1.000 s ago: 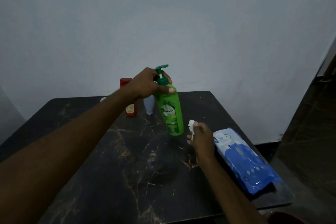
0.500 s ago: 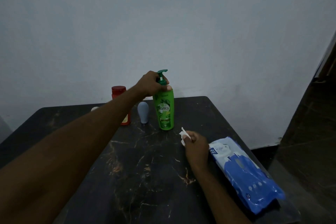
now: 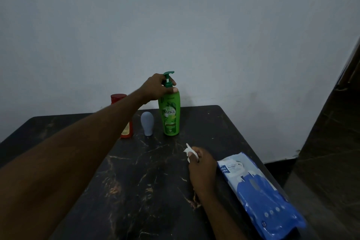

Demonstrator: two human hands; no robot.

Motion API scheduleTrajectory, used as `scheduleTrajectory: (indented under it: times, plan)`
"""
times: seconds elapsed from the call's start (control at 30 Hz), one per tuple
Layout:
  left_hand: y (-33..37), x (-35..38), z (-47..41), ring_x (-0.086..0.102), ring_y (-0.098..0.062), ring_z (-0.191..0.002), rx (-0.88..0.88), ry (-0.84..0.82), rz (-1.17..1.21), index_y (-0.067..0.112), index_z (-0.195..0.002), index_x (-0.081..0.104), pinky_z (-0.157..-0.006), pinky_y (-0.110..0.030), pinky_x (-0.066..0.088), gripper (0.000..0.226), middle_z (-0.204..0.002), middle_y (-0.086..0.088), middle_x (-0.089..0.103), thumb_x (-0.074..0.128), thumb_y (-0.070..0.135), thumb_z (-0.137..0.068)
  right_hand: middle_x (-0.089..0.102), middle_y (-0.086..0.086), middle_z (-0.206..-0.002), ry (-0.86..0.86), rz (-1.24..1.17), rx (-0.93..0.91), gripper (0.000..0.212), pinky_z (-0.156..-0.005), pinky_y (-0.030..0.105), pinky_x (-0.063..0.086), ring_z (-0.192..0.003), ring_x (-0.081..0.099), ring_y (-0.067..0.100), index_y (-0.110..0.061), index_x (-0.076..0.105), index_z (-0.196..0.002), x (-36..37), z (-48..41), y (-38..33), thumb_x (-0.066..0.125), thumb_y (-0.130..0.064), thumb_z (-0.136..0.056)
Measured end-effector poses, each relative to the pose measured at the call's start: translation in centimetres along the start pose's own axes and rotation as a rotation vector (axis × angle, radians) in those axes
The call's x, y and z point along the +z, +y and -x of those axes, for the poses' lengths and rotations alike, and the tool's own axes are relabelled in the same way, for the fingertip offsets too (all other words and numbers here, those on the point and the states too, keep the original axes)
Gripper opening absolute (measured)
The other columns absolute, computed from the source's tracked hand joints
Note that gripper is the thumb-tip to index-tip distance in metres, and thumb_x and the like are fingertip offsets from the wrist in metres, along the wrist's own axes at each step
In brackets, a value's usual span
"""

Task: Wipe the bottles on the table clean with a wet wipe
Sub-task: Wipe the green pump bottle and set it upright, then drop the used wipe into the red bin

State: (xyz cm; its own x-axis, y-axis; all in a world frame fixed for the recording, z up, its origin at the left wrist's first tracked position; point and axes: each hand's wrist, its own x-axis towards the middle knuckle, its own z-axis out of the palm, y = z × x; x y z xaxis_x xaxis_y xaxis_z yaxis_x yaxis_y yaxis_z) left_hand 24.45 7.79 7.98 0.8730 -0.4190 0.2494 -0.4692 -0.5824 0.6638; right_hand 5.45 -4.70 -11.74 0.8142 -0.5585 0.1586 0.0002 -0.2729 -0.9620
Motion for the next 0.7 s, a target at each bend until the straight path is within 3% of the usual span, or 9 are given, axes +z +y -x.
scheduleTrajectory:
  times: [0.13, 0.27, 0.4, 0.47, 0.53, 0.63, 0.7]
  plan:
    - [-0.1, 0.3, -0.3, 0.062, -0.020, -0.110, 0.003, -0.002, -0.006, 0.014, -0.115, 0.070, -0.078, -0.025, 0.050, 0.036, -0.117, -0.004, 0.068, 0.080, 0.032, -0.086, 0.066, -0.014, -0.098, 0.004, -0.012, -0.009, 0.015, -0.077, 0.016, 0.050, -0.088, 0.060, -0.004, -0.027, 0.068, -0.105, 0.0, -0.1, 0.0, 0.063, -0.021, -0.093]
    - [-0.3, 0.7, -0.4, 0.062, -0.020, -0.113, -0.018, -0.003, 0.005, 0.013, -0.120, 0.069, -0.088, -0.030, 0.048, 0.047, -0.120, -0.005, 0.069, 0.082, 0.036, -0.082, 0.066, -0.013, -0.101, -0.004, -0.012, -0.011, 0.017, -0.067, 0.007, 0.043, -0.089, 0.059, -0.005, -0.024, 0.069, -0.109, -0.1, -0.2, 0.2, 0.063, -0.021, -0.093]
    - [-0.5, 1.0, -0.3, 0.064, -0.023, -0.112, -0.049, 0.007, -0.003, 0.011, -0.120, 0.067, -0.087, -0.032, 0.052, 0.051, -0.118, -0.005, 0.069, 0.083, 0.038, -0.081, 0.065, -0.013, -0.104, -0.004, -0.006, -0.007, 0.021, -0.066, 0.007, 0.040, -0.091, 0.058, -0.007, -0.023, 0.067, -0.114, 0.0, -0.2, 0.6, 0.063, -0.022, -0.094]
    - [-0.3, 1.0, 0.0, 0.065, -0.024, -0.111, -0.087, 0.030, -0.011, 0.011, -0.125, 0.062, -0.084, -0.032, 0.054, 0.062, -0.119, -0.006, 0.067, 0.084, 0.044, -0.078, 0.064, -0.013, -0.105, -0.007, 0.004, 0.005, 0.022, -0.066, 0.006, 0.039, -0.090, 0.056, -0.009, -0.024, 0.067, -0.116, 0.0, -0.2, 0.4, 0.062, -0.021, -0.094]
    - [-0.2, 0.9, 0.6, 0.060, -0.025, -0.119, -0.144, 0.052, 0.003, 0.013, -0.141, 0.048, -0.084, -0.031, 0.051, 0.088, -0.133, -0.008, 0.059, 0.085, 0.052, -0.073, 0.061, -0.014, -0.105, -0.015, 0.014, 0.018, 0.024, -0.067, 0.006, 0.039, -0.090, 0.054, -0.010, -0.024, 0.066, -0.118, 0.0, -0.3, 0.0, 0.061, -0.020, -0.094]
    - [-0.5, 0.8, 2.0, 0.042, -0.030, -0.137, -0.179, 0.218, -0.012, 0.015, -0.152, 0.029, -0.103, -0.042, 0.046, 0.118, -0.150, -0.013, 0.038, 0.085, 0.067, -0.062, 0.061, -0.013, -0.109, -0.028, 0.030, 0.053, 0.026, -0.069, 0.006, 0.039, -0.093, 0.054, -0.010, -0.026, 0.065, -0.119, -0.1, -0.3, -0.9, 0.061, -0.019, -0.095]
    - [-0.4, 0.4, 3.6, 0.037, -0.031, -0.135, -0.136, 0.397, -0.039, 0.016, -0.146, 0.032, -0.101, -0.043, 0.044, 0.112, -0.145, -0.012, 0.033, 0.082, 0.070, -0.062, 0.061, -0.015, -0.111, -0.048, 0.030, 0.092, 0.027, -0.070, 0.007, 0.039, -0.096, 0.054, -0.009, -0.029, 0.063, -0.121, -0.5, -0.4, -1.9, 0.060, -0.021, -0.095]
